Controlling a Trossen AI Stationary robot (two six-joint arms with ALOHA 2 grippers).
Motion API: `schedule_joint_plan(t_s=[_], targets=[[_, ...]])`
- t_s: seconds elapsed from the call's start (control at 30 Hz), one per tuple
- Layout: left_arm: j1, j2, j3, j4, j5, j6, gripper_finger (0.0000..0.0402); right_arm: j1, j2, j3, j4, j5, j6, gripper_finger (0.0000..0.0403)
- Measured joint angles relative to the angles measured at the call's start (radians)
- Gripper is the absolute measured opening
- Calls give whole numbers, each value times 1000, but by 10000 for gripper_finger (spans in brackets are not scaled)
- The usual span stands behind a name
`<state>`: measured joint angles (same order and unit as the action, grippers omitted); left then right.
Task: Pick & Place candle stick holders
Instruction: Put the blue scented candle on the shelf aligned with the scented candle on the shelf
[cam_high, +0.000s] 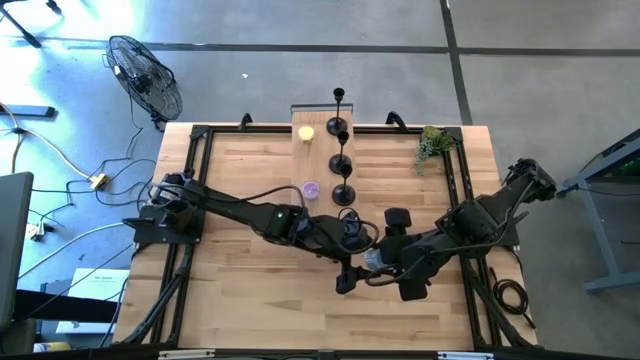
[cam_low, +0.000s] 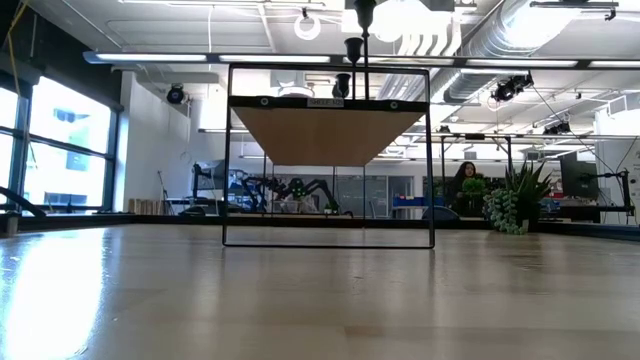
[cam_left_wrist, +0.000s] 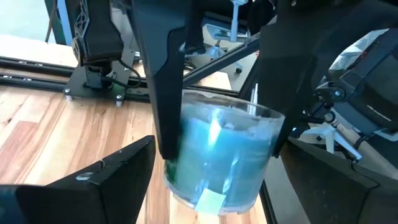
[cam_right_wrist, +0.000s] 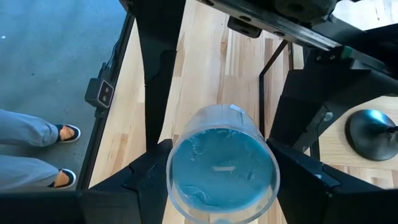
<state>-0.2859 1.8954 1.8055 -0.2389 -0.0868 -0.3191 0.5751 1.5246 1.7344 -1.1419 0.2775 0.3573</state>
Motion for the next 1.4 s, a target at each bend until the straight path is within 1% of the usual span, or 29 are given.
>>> schedule_joint_plan(t_s=[0.13,0.27,0.43,0.63,0.87,1.07,1.2,1.3,1.4], targets=[[0,0,0,-6,2,0,328,0,0,0,0,3,-4,225],[0,0,0,-7,3,0,302,0,0,0,0,6,-22,225],[0,0,0,-12,37,4,276,-11,0,0,2,-3,-24,225],[0,0,0,-26,37,4,272,-26,0,0,2,-16,-46,225],[1,9,0,-24,60,2,271,-31,0,-1,10,-18,-71,225],[18,33,1,-5,110,-20,271,-38,2,-3,7,-23,-82,223],[26,49,-5,-12,126,-37,266,-42,0,2,42,29,-98,223],[35,51,-3,7,126,-34,246,-40,0,1,37,61,-105,223],[43,51,-3,5,133,-30,213,-40,-2,1,32,38,-120,227]])
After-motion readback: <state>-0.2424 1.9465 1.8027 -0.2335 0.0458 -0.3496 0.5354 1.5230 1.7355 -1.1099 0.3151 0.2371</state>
